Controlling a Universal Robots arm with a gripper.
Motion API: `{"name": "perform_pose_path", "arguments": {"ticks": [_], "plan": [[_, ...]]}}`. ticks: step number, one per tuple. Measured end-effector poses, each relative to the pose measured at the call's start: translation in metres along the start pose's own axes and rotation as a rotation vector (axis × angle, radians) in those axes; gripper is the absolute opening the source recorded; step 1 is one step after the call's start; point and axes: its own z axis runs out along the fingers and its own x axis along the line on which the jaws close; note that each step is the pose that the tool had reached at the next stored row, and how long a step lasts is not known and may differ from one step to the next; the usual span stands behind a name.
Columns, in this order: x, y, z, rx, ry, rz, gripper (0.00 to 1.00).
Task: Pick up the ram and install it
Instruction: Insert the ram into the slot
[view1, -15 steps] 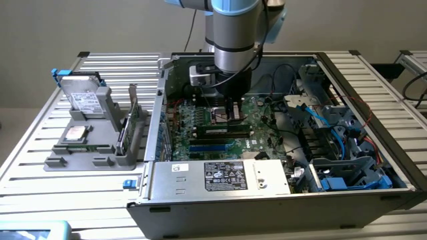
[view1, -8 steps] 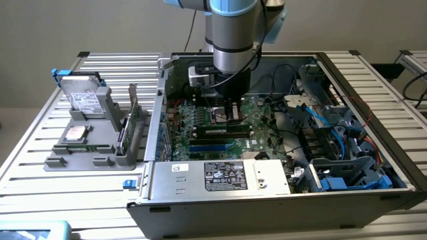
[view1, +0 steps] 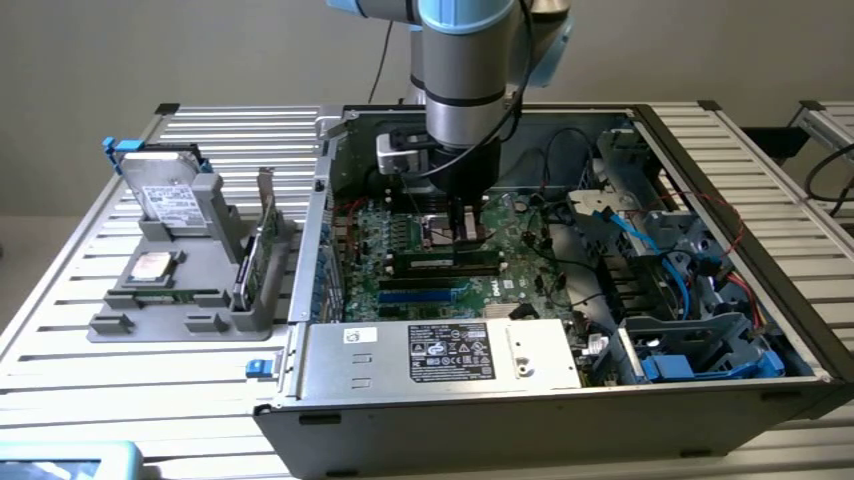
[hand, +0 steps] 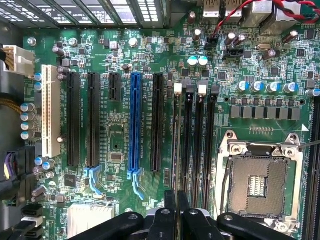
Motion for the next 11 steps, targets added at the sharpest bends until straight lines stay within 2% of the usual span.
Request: {"name": "perform_pose_path", "arguments": {"ticks": [11], "plan": [[0.0, 0.0004, 0.0009, 0.0006, 0.0001, 0.001, 0.15]]}}
